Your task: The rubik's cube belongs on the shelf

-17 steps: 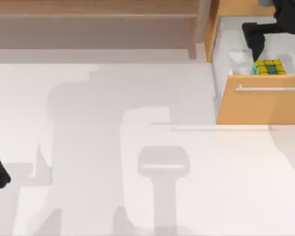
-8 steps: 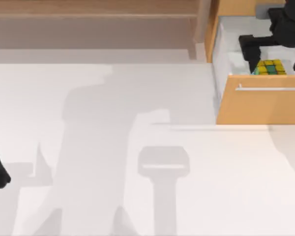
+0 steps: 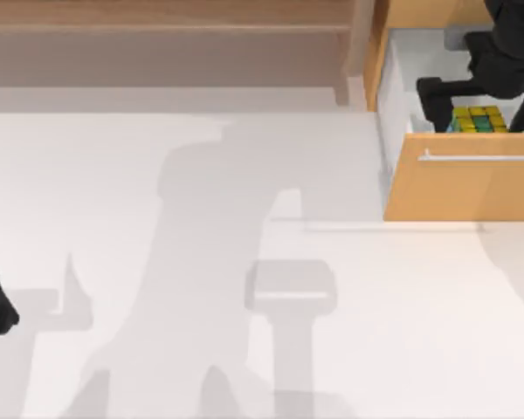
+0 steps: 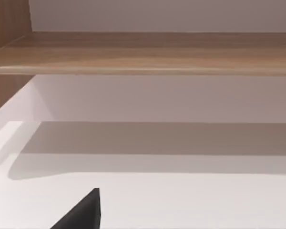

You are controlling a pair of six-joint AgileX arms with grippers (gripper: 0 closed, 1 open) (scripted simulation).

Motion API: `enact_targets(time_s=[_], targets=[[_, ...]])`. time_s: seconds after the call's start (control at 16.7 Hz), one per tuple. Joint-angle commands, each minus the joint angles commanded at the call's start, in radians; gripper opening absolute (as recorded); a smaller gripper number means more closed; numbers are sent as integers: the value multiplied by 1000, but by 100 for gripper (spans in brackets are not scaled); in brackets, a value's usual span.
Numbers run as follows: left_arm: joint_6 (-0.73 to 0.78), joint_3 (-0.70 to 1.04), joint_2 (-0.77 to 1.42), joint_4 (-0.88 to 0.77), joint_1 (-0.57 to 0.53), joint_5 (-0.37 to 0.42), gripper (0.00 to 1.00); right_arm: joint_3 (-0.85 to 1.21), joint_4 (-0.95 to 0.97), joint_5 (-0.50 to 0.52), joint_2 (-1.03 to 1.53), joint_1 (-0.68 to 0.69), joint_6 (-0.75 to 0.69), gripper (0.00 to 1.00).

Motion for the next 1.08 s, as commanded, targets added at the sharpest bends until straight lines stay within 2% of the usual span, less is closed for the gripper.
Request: enact_targets(time_s=[0.24, 1.02, 1.08], targets=[[0, 0, 0, 0, 0, 0, 100, 0, 1, 0, 0, 0, 0, 100], [0, 0, 0, 0, 0, 0, 100, 0, 1, 0, 0, 0, 0, 2], [0, 0, 0, 0, 0, 0, 100, 0, 1, 0, 0, 0, 0, 0]])
